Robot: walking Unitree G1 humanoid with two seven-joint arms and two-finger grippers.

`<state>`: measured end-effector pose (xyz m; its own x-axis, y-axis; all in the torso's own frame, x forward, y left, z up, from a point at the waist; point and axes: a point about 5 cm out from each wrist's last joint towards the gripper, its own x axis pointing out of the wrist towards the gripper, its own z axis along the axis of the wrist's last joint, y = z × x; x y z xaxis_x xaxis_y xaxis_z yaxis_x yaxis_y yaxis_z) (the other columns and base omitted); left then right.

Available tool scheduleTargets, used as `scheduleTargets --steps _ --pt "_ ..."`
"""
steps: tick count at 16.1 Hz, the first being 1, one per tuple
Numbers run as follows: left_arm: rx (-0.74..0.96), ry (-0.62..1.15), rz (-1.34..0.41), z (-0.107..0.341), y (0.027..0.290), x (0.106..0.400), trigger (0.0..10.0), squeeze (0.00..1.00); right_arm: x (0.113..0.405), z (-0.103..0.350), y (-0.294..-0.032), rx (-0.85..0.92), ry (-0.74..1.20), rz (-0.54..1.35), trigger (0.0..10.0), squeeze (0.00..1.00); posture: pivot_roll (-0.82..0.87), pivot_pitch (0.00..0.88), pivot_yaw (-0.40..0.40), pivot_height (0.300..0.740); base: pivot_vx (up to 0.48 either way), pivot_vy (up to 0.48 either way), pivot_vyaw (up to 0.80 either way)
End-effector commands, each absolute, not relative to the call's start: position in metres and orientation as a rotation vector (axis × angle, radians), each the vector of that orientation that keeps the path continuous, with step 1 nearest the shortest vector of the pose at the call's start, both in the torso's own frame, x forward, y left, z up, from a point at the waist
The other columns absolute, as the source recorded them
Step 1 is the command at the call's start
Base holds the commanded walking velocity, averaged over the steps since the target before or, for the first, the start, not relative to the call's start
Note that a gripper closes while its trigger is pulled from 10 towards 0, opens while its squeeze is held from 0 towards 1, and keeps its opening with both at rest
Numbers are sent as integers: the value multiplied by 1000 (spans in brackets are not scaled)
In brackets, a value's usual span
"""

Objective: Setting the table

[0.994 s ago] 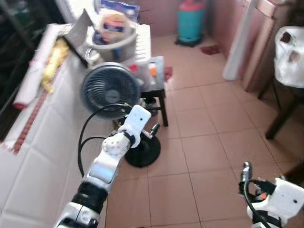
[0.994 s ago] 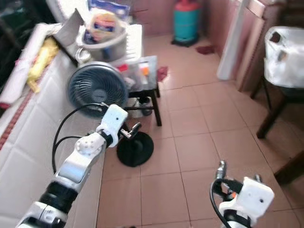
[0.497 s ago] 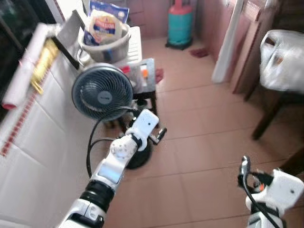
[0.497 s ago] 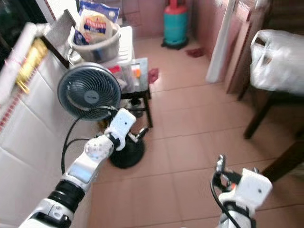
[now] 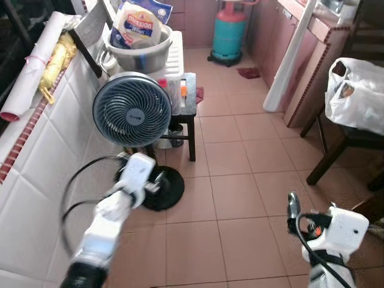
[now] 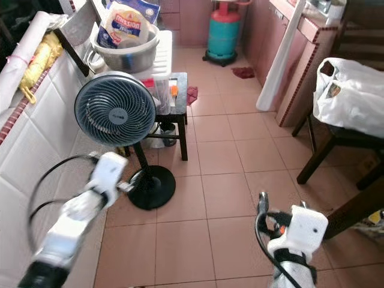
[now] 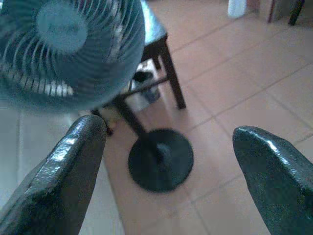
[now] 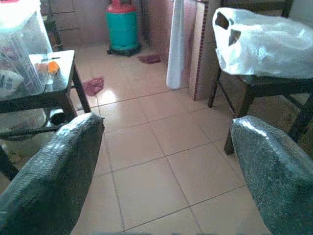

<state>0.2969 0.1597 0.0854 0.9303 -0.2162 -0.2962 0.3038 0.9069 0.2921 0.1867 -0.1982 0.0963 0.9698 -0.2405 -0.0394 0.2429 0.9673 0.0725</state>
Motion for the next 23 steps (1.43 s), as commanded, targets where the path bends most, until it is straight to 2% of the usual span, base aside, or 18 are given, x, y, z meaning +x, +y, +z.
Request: scheduleTargets --steps 1,4,8,23 --pt "328 270 -283 91 167 286 10000 0 182 101 -199 71 31 -208 10000 0 22 105 -18 740 0 0 0" --pt "309 288 -325 86 172 271 10000 0 179 101 -205 54 44 -189 10000 0 30 107 -15 740 0 0 0" --pt "319 259 -352 93 166 273 10000 0 180 100 -197 71 60 -172 10000 0 29 108 -10 740 0 0 -138" --pt "302 213 -328 103 156 288 10000 0 178 99 -193 80 79 -181 10000 0 15 129 -10 740 0 0 -788"
